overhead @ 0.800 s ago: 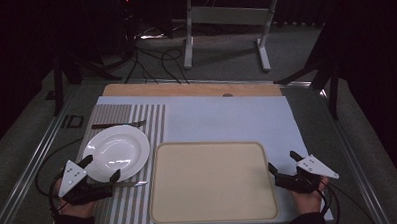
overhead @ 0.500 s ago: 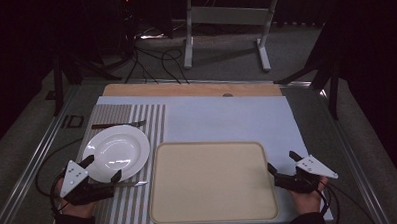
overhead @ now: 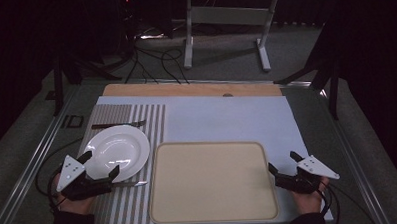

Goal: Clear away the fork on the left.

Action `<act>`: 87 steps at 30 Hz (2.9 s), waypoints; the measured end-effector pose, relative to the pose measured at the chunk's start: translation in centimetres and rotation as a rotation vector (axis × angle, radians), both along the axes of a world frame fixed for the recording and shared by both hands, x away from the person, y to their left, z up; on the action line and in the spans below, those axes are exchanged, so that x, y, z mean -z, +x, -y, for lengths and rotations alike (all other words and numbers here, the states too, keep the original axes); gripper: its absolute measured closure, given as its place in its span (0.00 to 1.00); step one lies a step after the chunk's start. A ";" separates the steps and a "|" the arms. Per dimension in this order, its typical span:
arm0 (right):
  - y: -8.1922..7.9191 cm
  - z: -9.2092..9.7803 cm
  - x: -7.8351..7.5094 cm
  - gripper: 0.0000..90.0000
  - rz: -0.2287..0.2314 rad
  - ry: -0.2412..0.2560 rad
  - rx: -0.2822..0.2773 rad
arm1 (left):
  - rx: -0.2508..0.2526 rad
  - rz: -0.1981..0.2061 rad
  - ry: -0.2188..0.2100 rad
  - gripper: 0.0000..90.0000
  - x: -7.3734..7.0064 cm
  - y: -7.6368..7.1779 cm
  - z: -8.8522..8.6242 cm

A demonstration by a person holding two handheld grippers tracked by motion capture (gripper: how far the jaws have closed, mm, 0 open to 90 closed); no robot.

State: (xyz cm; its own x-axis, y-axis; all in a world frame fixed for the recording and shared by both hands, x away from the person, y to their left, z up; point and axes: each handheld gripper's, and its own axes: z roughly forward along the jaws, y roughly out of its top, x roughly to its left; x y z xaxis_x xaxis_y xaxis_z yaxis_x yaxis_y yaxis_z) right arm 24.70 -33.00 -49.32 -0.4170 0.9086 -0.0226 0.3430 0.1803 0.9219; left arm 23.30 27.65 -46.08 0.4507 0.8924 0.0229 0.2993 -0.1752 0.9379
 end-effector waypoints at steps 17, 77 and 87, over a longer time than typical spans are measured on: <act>0.0 0.0 0.1 0.09 0.000 -0.005 -0.004 | 0.008 0.013 0.026 0.00 -2.2 2.0 -1.8; 0.0 -0.1 0.1 0.09 -0.004 -0.014 -0.007 | -0.112 -0.011 0.094 0.00 -4.1 7.8 -5.6; 0.0 -0.1 0.1 0.09 -0.003 -0.014 -0.006 | -0.128 -0.023 0.097 0.00 -4.2 8.9 -5.8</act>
